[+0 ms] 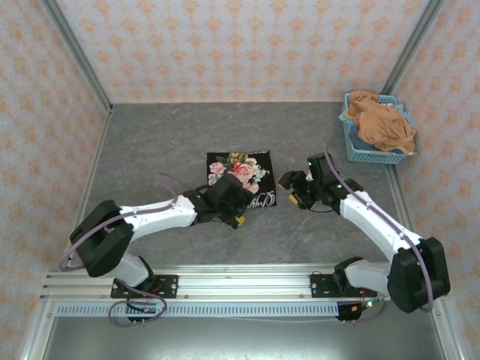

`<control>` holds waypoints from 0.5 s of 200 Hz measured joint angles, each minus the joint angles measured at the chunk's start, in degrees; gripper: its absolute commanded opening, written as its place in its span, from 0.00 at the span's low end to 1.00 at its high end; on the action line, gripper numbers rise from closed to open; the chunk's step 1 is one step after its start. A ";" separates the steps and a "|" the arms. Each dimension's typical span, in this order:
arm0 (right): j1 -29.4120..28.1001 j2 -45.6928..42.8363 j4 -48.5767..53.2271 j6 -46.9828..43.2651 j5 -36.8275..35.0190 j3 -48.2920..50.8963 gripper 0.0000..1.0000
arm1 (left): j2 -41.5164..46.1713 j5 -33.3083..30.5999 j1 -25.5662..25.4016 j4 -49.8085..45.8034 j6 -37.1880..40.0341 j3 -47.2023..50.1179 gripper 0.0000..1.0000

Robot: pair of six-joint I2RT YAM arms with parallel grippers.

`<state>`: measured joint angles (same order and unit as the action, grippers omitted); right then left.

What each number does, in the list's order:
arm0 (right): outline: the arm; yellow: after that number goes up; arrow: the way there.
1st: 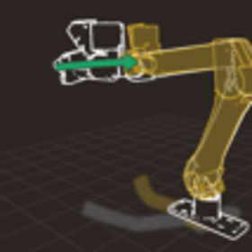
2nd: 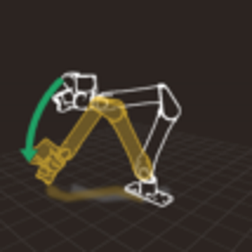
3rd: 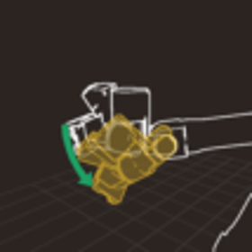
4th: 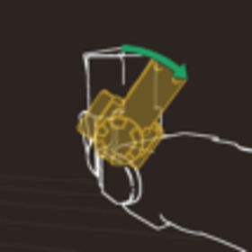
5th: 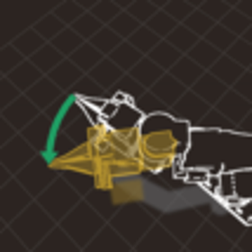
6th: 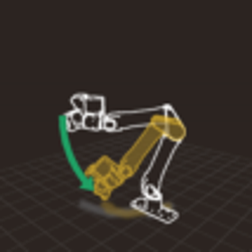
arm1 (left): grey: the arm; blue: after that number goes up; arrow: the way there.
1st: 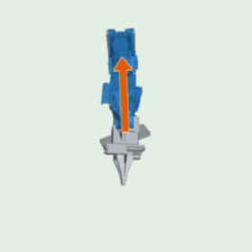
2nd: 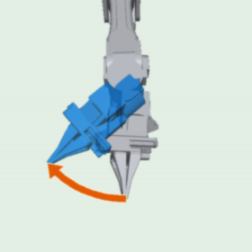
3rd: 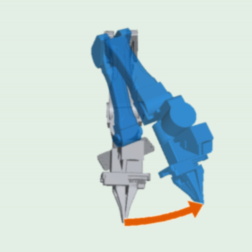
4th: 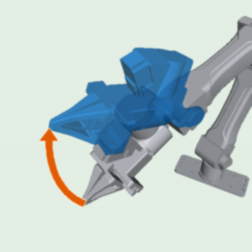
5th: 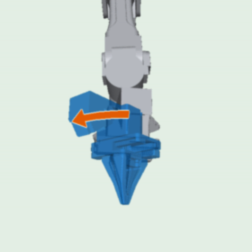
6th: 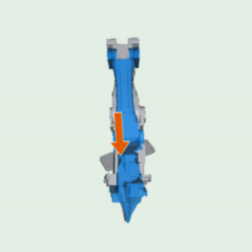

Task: Fold and stack the t-shirts

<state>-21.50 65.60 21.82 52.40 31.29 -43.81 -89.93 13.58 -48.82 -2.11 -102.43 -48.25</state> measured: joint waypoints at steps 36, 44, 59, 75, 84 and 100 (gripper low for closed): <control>0.24 -2.08 -0.42 0.13 0.52 0.20 0.62 | -5.14 -4.42 -1.73 5.57 -6.86 -0.02 0.76; 0.42 -2.43 -0.35 0.11 0.72 0.28 0.62 | -6.40 -5.38 -1.73 6.60 -7.82 -0.02 0.74; 0.94 -3.17 -0.13 0.11 1.18 0.37 0.62 | -9.09 -7.10 -1.73 8.41 -9.42 -0.11 0.70; 1.38 -4.20 0.33 0.09 1.60 0.39 0.62 | -10.10 -8.02 -1.86 9.40 -10.43 -0.83 0.62; 1.51 -4.83 0.55 0.07 1.77 0.48 0.62 | -11.76 -8.83 -1.81 10.91 -11.13 -1.88 0.51; 1.68 -5.70 0.94 0.09 2.16 0.68 0.62 | -14.47 -9.62 -1.38 12.61 -11.56 -3.02 0.28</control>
<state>-19.81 59.90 22.76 52.49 33.45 -43.13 -104.40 3.97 -50.19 10.50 -113.99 -51.27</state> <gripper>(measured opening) 0.617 0.418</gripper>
